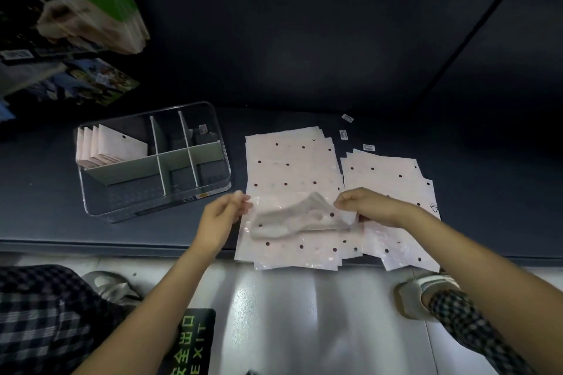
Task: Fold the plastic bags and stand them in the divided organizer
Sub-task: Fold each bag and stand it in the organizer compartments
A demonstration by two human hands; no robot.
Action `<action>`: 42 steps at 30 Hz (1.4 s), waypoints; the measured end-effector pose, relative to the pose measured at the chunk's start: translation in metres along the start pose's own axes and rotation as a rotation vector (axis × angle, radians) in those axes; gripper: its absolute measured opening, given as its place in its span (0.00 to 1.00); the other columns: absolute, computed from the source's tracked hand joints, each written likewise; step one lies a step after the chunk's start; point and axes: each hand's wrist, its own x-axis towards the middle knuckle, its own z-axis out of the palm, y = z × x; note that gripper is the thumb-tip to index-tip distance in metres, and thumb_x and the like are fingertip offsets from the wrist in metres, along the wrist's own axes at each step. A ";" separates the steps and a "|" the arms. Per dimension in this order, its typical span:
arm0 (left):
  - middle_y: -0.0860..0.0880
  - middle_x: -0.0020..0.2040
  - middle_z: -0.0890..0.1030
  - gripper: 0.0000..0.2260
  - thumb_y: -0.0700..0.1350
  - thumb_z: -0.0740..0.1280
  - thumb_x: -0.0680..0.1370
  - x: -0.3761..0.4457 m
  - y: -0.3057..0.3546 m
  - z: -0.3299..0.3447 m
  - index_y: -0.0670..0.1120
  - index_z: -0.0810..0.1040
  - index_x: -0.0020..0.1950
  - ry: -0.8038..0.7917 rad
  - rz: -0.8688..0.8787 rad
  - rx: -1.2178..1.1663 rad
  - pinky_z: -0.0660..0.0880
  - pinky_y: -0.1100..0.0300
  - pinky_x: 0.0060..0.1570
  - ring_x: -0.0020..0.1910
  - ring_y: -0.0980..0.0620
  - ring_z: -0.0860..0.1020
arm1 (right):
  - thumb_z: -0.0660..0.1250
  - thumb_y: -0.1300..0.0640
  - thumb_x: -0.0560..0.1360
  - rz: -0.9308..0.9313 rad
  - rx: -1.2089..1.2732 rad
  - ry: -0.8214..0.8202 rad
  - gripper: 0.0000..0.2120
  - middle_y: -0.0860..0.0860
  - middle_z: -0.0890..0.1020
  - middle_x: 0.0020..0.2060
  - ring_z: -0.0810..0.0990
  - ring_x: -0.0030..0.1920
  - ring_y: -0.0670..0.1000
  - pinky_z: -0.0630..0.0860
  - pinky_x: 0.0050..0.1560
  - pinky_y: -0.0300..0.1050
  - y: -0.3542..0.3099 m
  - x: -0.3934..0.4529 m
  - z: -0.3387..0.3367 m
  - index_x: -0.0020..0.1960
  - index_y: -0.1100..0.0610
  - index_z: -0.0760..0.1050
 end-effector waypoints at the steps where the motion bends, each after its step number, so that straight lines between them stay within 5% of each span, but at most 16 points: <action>1: 0.48 0.47 0.82 0.11 0.47 0.59 0.81 0.002 0.002 0.001 0.44 0.79 0.52 0.044 0.013 -0.022 0.75 0.65 0.49 0.46 0.55 0.80 | 0.62 0.57 0.79 0.056 0.040 0.013 0.10 0.48 0.74 0.32 0.71 0.30 0.45 0.69 0.32 0.35 -0.005 0.008 -0.005 0.40 0.56 0.75; 4: 0.56 0.51 0.79 0.08 0.48 0.60 0.80 0.004 0.001 0.008 0.50 0.77 0.56 0.163 0.122 0.098 0.71 0.71 0.49 0.49 0.64 0.76 | 0.62 0.55 0.79 0.181 0.191 0.084 0.09 0.54 0.76 0.39 0.74 0.35 0.50 0.77 0.37 0.43 -0.013 0.034 -0.015 0.50 0.60 0.75; 7: 0.54 0.57 0.76 0.10 0.46 0.62 0.80 -0.003 -0.009 0.019 0.48 0.76 0.60 0.264 0.295 0.406 0.69 0.65 0.54 0.55 0.59 0.73 | 0.57 0.42 0.79 0.215 0.422 0.242 0.20 0.54 0.80 0.47 0.80 0.45 0.54 0.79 0.46 0.49 -0.012 0.053 -0.016 0.55 0.58 0.74; 10: 0.48 0.66 0.73 0.14 0.44 0.63 0.80 -0.014 -0.027 0.033 0.45 0.75 0.64 0.103 0.488 0.709 0.65 0.54 0.67 0.66 0.50 0.69 | 0.54 0.37 0.78 0.144 0.655 0.367 0.26 0.56 0.81 0.43 0.78 0.41 0.51 0.75 0.44 0.47 -0.004 0.066 -0.011 0.59 0.58 0.73; 13: 0.50 0.75 0.61 0.20 0.50 0.58 0.81 -0.025 -0.045 0.044 0.47 0.65 0.73 -0.145 0.538 0.980 0.50 0.51 0.75 0.76 0.48 0.56 | 0.60 0.46 0.79 0.050 0.657 0.495 0.22 0.65 0.79 0.56 0.78 0.41 0.52 0.75 0.45 0.46 0.012 0.071 -0.001 0.66 0.61 0.69; 16: 0.46 0.75 0.62 0.24 0.54 0.58 0.80 -0.028 -0.056 0.045 0.43 0.65 0.73 -0.266 0.584 1.212 0.60 0.45 0.71 0.74 0.45 0.60 | 0.62 0.55 0.78 -0.032 0.484 0.632 0.18 0.58 0.77 0.60 0.78 0.54 0.54 0.73 0.63 0.49 0.019 0.073 0.008 0.67 0.56 0.67; 19: 0.45 0.74 0.64 0.28 0.57 0.51 0.79 -0.028 -0.063 0.041 0.42 0.65 0.73 -0.294 0.593 1.383 0.59 0.48 0.71 0.73 0.46 0.63 | 0.60 0.58 0.79 -0.159 0.099 0.786 0.18 0.54 0.74 0.63 0.73 0.62 0.53 0.67 0.64 0.41 0.020 0.063 0.026 0.68 0.58 0.67; 22: 0.45 0.74 0.63 0.30 0.60 0.48 0.79 -0.027 -0.066 0.039 0.43 0.64 0.73 -0.333 0.555 1.470 0.53 0.49 0.68 0.73 0.47 0.62 | 0.60 0.59 0.79 -0.373 -0.439 0.699 0.19 0.56 0.72 0.67 0.70 0.67 0.55 0.63 0.67 0.42 0.026 0.042 0.065 0.70 0.61 0.68; 26: 0.45 0.73 0.64 0.31 0.61 0.47 0.78 -0.026 -0.064 0.036 0.43 0.66 0.73 -0.371 0.508 1.526 0.52 0.49 0.68 0.72 0.47 0.63 | 0.68 0.51 0.74 -0.641 -1.058 0.561 0.24 0.55 0.75 0.66 0.73 0.66 0.56 0.68 0.66 0.57 0.043 0.026 0.111 0.67 0.61 0.72; 30: 0.46 0.72 0.68 0.31 0.62 0.47 0.77 -0.025 -0.063 0.036 0.43 0.68 0.71 -0.388 0.553 1.510 0.57 0.51 0.69 0.70 0.48 0.67 | 0.67 0.40 0.72 -0.553 -1.210 0.512 0.30 0.51 0.73 0.68 0.71 0.68 0.51 0.70 0.65 0.54 0.052 0.022 0.120 0.67 0.57 0.72; 34: 0.46 0.73 0.66 0.33 0.63 0.45 0.77 -0.027 -0.059 0.027 0.44 0.67 0.72 -0.373 0.502 1.486 0.67 0.49 0.67 0.71 0.48 0.65 | 0.51 0.40 0.76 -0.367 -1.262 0.410 0.30 0.50 0.70 0.69 0.69 0.69 0.50 0.62 0.72 0.51 0.063 0.009 0.105 0.70 0.57 0.69; 36: 0.49 0.77 0.50 0.35 0.65 0.41 0.77 -0.025 -0.065 0.015 0.45 0.51 0.77 -0.382 0.503 1.451 0.50 0.54 0.75 0.76 0.49 0.50 | 0.46 0.40 0.77 -0.295 -1.245 0.380 0.31 0.51 0.66 0.72 0.66 0.71 0.51 0.52 0.72 0.48 0.073 -0.003 0.090 0.72 0.58 0.65; 38: 0.52 0.76 0.40 0.35 0.67 0.39 0.75 -0.023 -0.069 0.002 0.47 0.43 0.76 -0.367 0.487 1.424 0.34 0.57 0.73 0.76 0.50 0.41 | 0.40 0.39 0.79 -0.225 -1.234 0.386 0.33 0.52 0.63 0.73 0.63 0.72 0.52 0.45 0.71 0.47 0.080 -0.014 0.075 0.73 0.59 0.63; 40: 0.51 0.76 0.44 0.36 0.67 0.40 0.76 -0.023 -0.068 -0.003 0.46 0.47 0.77 -0.336 0.492 1.433 0.32 0.57 0.71 0.76 0.48 0.45 | 0.36 0.41 0.80 -0.230 -1.233 0.456 0.35 0.53 0.71 0.68 0.71 0.68 0.53 0.49 0.71 0.47 0.081 -0.022 0.069 0.68 0.60 0.71; 42: 0.53 0.76 0.40 0.36 0.67 0.39 0.75 -0.023 -0.068 -0.004 0.47 0.42 0.76 -0.371 0.452 1.416 0.30 0.58 0.70 0.75 0.50 0.39 | 0.40 0.43 0.81 -0.306 -1.236 0.562 0.34 0.53 0.79 0.61 0.77 0.63 0.53 0.62 0.70 0.51 0.076 -0.020 0.068 0.59 0.60 0.79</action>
